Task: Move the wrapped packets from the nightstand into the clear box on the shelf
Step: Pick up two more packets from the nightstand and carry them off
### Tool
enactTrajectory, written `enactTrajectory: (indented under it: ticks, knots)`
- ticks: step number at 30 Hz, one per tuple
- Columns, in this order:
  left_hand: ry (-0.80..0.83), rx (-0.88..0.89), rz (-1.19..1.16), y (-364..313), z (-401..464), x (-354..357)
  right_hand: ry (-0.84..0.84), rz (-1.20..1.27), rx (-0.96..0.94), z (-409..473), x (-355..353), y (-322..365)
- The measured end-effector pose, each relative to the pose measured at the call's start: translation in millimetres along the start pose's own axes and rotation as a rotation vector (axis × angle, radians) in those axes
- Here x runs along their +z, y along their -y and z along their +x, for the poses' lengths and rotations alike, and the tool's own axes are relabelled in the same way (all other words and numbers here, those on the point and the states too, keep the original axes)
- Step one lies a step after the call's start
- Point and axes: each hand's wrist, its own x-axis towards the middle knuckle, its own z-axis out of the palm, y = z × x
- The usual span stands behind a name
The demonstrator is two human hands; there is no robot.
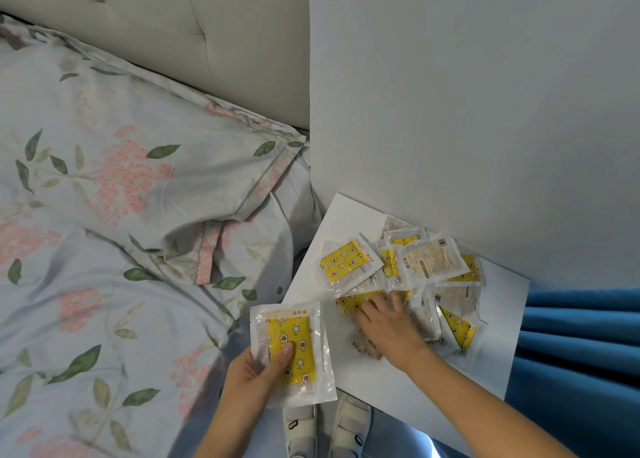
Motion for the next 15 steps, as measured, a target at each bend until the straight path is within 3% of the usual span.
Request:
enactTrajectory:
  ticks: [7,11,15]
  knots:
    - [-0.058,0.014,-0.045,-10.1,-1.2,2.6,0.175,-0.006,-0.106,-4.8,-23.9,-6.5]
    - [-0.058,0.02,-0.068,-13.7,0.0,2.2,0.368,0.501,-0.102,4.6,-60.2,-23.5]
    - [-0.092,0.031,-0.097,-18.7,0.8,2.8,0.125,0.669,-0.006,36.7,-102.0,-32.4]
